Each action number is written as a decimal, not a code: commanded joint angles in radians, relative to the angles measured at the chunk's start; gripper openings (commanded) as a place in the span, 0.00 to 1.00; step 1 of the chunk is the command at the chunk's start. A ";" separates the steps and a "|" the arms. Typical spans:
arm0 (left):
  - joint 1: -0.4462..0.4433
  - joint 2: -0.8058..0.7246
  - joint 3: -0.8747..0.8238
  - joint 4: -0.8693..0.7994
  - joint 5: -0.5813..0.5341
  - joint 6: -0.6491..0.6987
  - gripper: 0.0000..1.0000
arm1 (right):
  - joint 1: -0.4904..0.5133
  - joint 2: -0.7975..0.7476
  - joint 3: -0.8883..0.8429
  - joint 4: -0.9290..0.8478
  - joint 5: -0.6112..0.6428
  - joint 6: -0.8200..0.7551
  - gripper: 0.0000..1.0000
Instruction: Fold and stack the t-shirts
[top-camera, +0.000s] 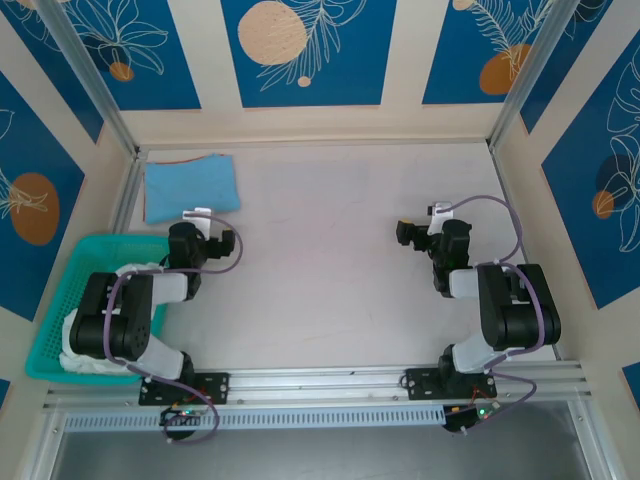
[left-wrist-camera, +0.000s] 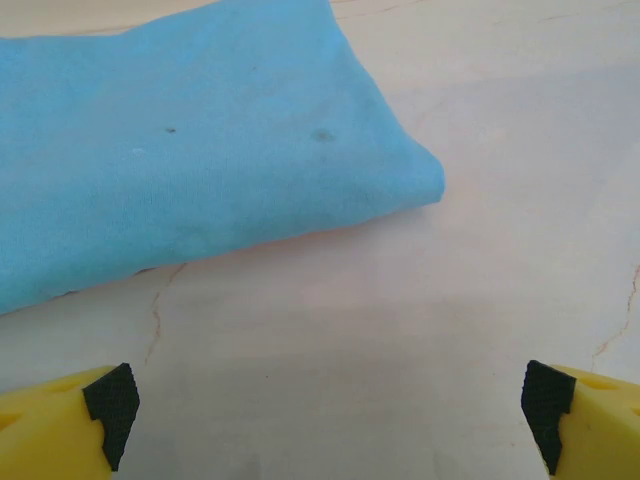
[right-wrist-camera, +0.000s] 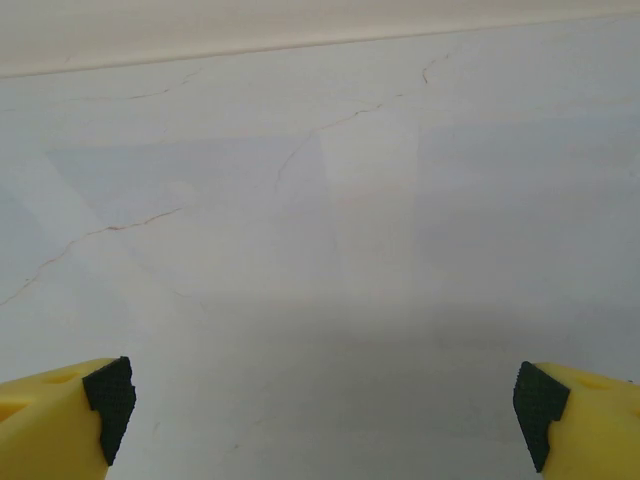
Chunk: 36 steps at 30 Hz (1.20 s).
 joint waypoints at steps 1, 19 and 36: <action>0.009 -0.003 0.009 0.018 0.025 0.004 1.00 | 0.005 0.000 -0.008 0.033 0.013 0.001 0.99; 0.009 -0.003 0.009 0.018 0.025 0.004 1.00 | -0.003 0.000 -0.007 0.032 -0.003 0.005 0.99; -0.001 -0.148 0.073 -0.213 0.023 0.003 1.00 | 0.123 -0.169 0.050 -0.181 0.246 -0.059 0.99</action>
